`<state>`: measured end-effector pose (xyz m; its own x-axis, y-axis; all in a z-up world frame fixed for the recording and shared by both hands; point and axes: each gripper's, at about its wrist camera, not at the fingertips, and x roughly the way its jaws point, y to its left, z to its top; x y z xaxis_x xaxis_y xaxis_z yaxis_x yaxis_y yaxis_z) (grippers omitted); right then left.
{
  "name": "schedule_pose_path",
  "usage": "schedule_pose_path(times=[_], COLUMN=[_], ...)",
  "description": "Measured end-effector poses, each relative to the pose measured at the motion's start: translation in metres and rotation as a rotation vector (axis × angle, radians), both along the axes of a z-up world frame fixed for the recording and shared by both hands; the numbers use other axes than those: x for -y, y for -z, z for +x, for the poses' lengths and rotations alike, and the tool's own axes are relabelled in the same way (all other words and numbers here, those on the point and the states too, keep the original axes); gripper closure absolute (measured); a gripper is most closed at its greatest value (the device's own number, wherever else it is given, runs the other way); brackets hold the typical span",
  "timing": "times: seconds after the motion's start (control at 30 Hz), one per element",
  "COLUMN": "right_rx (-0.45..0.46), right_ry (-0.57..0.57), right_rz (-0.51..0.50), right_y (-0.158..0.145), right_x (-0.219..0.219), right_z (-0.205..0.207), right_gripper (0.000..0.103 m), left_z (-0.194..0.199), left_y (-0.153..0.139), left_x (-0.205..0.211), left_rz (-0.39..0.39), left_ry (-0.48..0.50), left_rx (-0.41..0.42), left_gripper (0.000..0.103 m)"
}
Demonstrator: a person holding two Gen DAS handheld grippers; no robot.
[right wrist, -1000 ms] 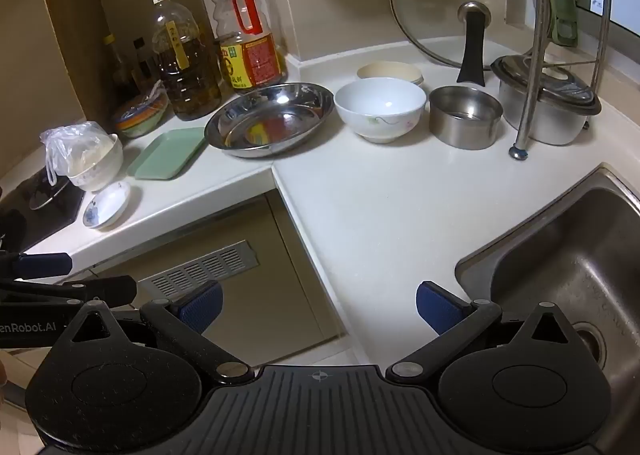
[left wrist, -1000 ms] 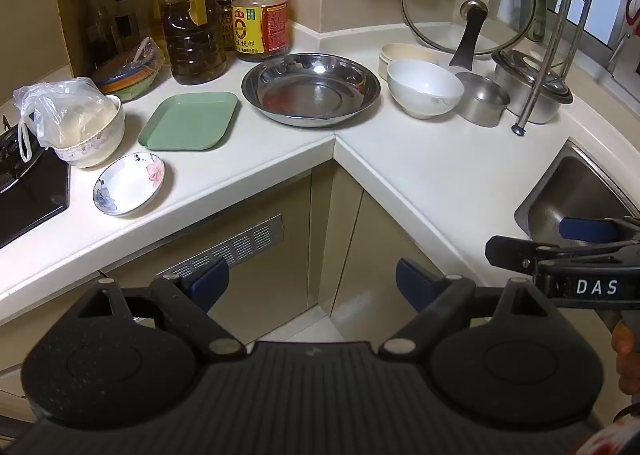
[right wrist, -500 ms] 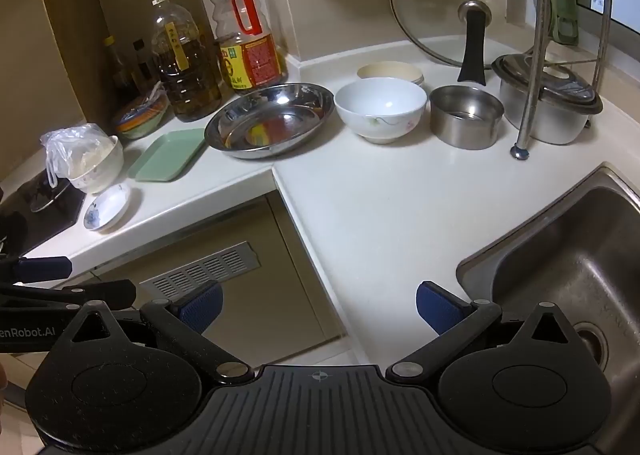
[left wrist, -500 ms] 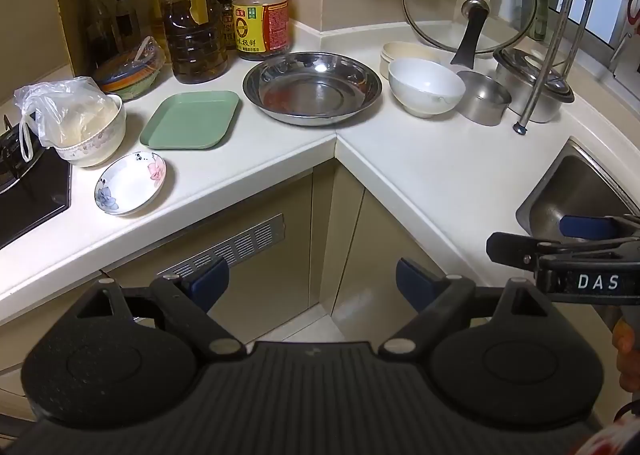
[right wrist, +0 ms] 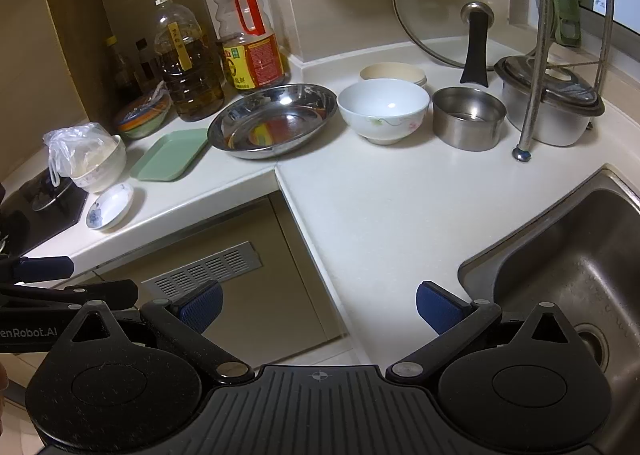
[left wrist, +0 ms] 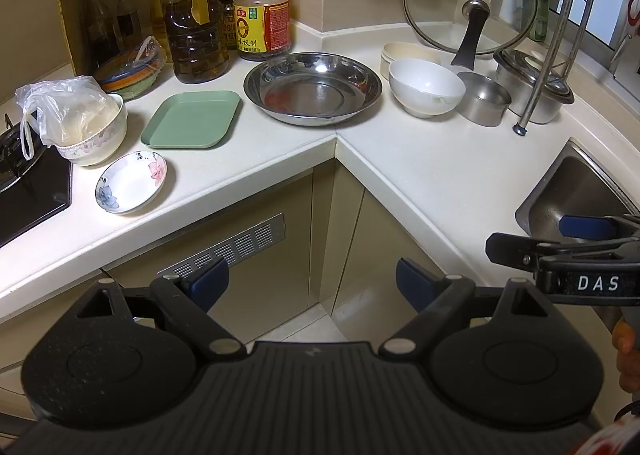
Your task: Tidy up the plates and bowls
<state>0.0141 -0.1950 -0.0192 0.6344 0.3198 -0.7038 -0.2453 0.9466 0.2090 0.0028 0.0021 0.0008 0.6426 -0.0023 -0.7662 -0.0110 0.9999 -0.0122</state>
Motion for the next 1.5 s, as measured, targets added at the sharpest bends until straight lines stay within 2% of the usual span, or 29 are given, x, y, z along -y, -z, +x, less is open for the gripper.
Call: schedule_pose_path(times=[1.5], right_rx=[0.005], right_ry=[-0.004], right_rz=[0.003], right_y=[-0.0026], right_x=[0.0008], right_z=[-0.0019], right_gripper=[0.0], left_z=[-0.0003], left_y=[-0.0001], left_x=[-0.0006], left_rz=[-0.002], left_ry=[0.0], left_rx=[0.002], left_gripper=[0.013])
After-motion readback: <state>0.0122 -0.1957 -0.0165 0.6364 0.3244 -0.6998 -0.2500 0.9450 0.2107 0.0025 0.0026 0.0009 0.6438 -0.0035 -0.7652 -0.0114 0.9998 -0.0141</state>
